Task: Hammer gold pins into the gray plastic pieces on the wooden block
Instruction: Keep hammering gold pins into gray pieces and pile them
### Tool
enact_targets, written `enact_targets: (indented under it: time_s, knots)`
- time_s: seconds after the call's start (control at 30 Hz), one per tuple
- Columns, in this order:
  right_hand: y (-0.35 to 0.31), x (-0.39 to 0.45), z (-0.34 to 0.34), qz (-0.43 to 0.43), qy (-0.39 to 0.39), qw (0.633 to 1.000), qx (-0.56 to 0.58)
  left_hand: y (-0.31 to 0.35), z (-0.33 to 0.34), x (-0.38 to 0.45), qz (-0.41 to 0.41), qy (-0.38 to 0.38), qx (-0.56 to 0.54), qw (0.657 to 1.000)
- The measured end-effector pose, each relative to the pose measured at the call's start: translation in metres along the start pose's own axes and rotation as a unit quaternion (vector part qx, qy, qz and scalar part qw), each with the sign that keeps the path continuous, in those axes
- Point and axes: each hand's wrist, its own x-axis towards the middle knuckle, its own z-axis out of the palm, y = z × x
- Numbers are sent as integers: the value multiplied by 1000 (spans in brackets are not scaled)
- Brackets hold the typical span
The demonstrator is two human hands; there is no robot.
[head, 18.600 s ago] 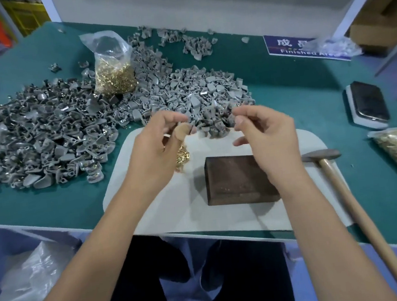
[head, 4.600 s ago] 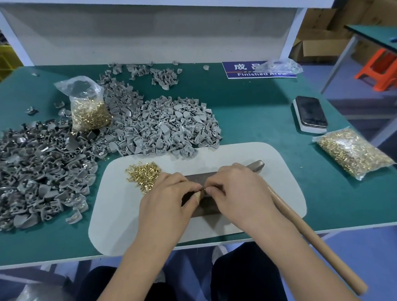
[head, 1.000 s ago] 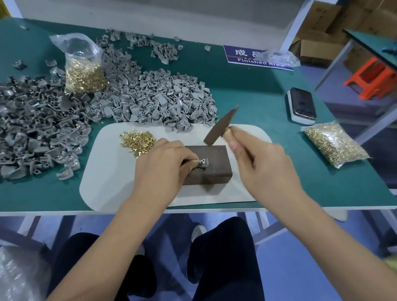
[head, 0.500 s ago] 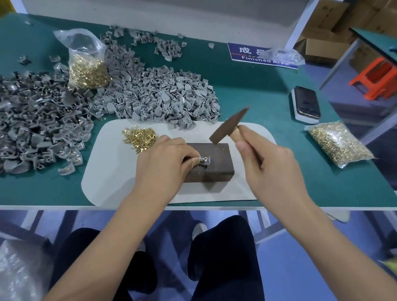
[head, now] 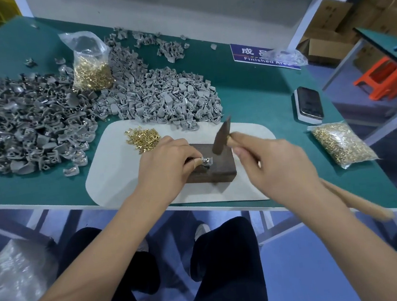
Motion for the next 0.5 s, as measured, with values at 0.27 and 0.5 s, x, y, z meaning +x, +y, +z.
enact_targets:
  time_s: [0.27, 0.5]
  knots:
    - [11, 4, -10, -11, -64, 998, -14, 2, 0, 2, 6, 5, 6, 1000]
    - [-3, -5, 3, 16, -128, 990, 49, 0, -2, 0, 15, 0, 14, 1000]
